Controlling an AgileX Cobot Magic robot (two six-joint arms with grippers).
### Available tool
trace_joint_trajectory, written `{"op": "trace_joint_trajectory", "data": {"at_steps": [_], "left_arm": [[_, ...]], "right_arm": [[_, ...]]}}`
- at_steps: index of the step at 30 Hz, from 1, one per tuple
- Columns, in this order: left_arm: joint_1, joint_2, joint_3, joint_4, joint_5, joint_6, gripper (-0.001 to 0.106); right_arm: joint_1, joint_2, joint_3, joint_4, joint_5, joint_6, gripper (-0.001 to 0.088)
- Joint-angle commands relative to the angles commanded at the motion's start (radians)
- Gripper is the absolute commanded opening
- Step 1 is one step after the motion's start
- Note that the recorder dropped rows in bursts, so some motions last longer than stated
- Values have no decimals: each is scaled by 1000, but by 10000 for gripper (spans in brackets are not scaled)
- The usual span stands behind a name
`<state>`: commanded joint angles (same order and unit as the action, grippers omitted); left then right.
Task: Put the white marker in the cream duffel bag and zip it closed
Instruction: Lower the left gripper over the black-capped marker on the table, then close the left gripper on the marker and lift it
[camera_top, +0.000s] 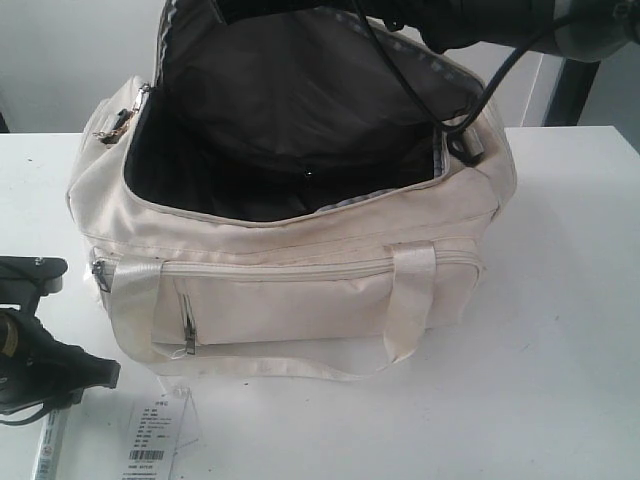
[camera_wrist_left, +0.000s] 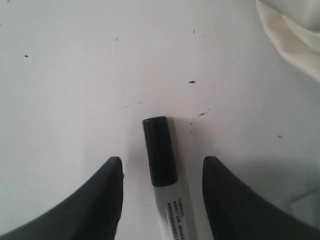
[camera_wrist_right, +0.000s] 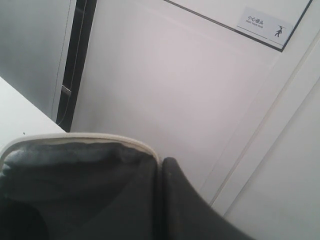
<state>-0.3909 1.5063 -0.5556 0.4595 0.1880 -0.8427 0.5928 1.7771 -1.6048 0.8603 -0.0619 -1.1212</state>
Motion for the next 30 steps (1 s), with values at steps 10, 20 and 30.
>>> {"op": "trace_joint_trajectory", "data": {"at_steps": [10, 20, 30], "left_arm": [[0, 21, 0, 0, -5, 0, 381], [0, 52, 0, -4, -35, 6, -3], [0, -82, 3, 2, -4, 33, 0]], "right_arm": [[0, 0, 0, 0, 0, 0, 0], [0, 0, 0, 0, 0, 0, 0], [0, 0, 0, 0, 0, 0, 0]]}}
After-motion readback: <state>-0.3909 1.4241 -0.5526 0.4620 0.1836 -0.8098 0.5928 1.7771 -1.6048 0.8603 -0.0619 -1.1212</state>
